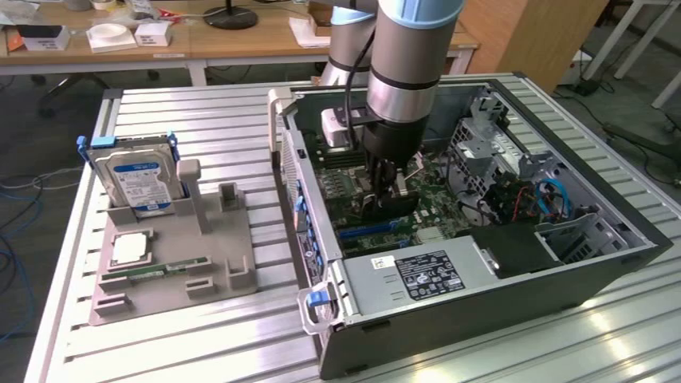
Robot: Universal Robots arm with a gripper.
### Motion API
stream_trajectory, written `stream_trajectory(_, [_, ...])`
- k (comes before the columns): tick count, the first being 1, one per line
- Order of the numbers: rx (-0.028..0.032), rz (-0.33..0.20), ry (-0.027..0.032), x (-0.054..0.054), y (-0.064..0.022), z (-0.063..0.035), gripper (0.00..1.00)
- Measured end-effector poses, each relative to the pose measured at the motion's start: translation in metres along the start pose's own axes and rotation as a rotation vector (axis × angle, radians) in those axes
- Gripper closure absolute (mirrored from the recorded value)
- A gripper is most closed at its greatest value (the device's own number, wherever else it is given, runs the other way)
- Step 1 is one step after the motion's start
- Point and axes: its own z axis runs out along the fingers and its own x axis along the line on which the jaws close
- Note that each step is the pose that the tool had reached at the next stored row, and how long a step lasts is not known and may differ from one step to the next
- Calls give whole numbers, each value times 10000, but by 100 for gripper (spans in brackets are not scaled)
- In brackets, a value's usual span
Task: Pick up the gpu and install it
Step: 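Insert the gpu into the slot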
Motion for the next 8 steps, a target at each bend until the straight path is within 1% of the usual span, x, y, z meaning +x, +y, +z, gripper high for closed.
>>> stream_trajectory(2, [5, 0, -2, -1, -1, -6, 74])
stream_trajectory(8, [60, 1, 0, -6, -1, -21, 74])
